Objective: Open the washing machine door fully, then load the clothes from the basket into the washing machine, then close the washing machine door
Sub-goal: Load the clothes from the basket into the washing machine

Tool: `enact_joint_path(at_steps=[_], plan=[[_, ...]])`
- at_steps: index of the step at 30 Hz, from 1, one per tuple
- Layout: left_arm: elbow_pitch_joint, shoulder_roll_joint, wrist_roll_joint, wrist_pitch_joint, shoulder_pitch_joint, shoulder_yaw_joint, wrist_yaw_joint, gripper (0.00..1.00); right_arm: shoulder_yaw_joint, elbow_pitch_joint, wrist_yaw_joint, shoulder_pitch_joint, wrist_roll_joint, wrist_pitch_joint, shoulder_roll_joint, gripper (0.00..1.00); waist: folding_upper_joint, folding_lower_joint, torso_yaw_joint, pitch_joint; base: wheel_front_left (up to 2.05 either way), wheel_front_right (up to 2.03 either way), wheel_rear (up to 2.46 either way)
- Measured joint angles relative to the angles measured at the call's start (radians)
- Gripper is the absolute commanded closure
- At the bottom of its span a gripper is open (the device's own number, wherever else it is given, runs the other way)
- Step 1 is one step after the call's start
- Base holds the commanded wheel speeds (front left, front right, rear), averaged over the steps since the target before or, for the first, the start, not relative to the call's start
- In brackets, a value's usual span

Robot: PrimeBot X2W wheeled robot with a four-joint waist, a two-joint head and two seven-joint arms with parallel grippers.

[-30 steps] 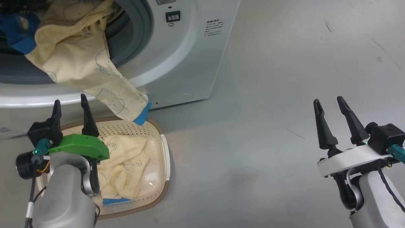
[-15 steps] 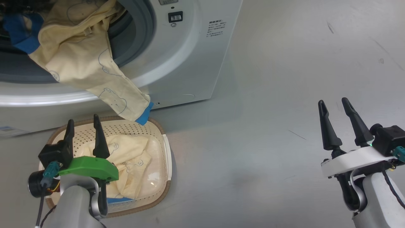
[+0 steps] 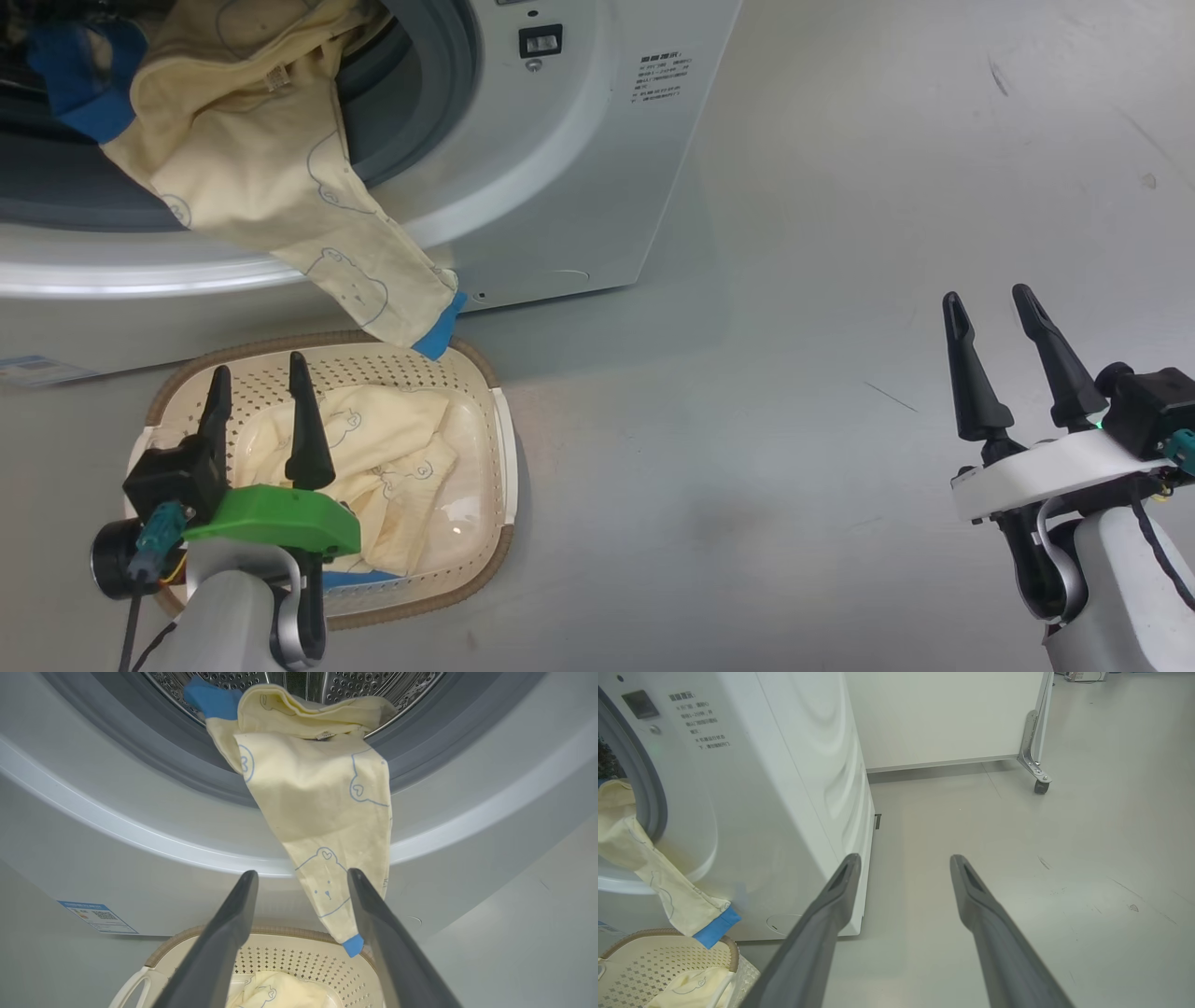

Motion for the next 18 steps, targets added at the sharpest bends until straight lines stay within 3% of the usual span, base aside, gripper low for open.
enact_joint_path(at_steps=[18], plan=[[-0.04, 0.001, -0.001, 0.0, 0.037, -0.009, 0.007, 0.0, 0.005, 0.0, 0.0, 0.0, 0.0, 0.0, 0.003, 0.0, 0.0, 0.0, -0.01, -0.002, 0.0, 0.0, 0.0]])
